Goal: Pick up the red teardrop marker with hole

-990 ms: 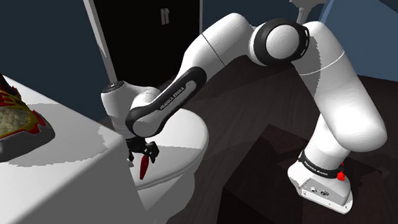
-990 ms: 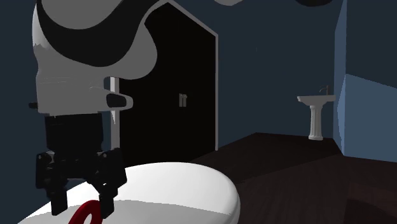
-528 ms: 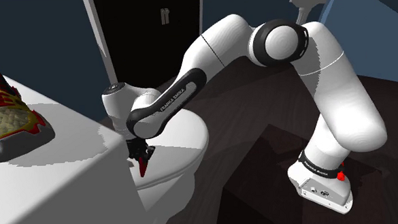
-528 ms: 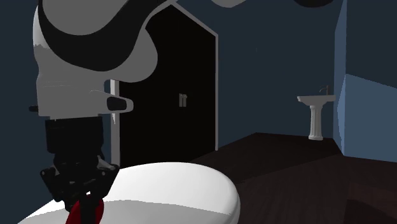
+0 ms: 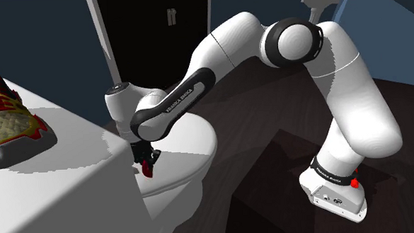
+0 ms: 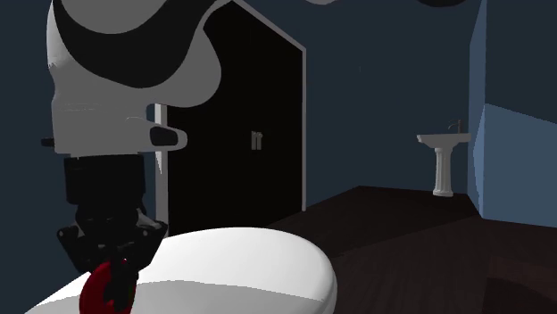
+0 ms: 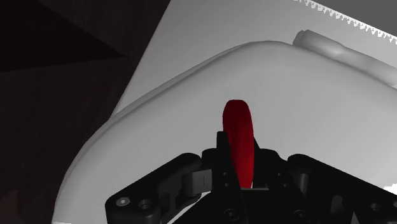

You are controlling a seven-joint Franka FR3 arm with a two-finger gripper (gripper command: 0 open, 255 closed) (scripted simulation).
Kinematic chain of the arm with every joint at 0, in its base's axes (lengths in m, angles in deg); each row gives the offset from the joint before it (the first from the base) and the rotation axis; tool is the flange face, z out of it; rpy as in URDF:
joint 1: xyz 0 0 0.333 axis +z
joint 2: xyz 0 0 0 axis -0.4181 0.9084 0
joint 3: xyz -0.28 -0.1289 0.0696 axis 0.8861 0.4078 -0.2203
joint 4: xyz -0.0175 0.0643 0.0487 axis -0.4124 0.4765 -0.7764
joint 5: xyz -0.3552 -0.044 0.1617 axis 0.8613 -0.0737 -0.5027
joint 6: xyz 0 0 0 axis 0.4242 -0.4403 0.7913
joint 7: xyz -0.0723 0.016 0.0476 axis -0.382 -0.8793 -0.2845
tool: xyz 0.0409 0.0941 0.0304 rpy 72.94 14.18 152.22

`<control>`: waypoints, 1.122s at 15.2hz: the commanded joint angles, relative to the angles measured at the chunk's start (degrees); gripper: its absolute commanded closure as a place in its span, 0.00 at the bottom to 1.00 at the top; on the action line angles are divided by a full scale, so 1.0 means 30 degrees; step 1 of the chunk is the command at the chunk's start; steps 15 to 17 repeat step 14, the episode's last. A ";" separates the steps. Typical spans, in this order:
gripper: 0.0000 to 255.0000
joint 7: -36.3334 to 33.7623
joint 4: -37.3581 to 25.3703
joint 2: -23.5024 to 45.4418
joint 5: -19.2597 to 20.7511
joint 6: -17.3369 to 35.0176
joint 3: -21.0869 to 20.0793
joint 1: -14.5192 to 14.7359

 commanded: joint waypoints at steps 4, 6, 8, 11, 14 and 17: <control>1.00 0.0138 0.0007 -0.0755 -0.0315 -0.0796 -0.0262 -0.0158; 1.00 0.0205 -0.0044 -0.1051 -0.0444 -0.1129 -0.0364 -0.0220; 1.00 0.0272 -0.0114 -0.1337 -0.0572 -0.1471 -0.0462 -0.0278; 1.00 0.0372 -0.0254 -0.1746 -0.0761 -0.1997 -0.0602 -0.0357; 1.00 0.0411 -0.0318 -0.1898 -0.0832 -0.2203 -0.0654 -0.0384; 1.00 0.0411 -0.0318 -0.1898 -0.0832 -0.2203 -0.0654 -0.0384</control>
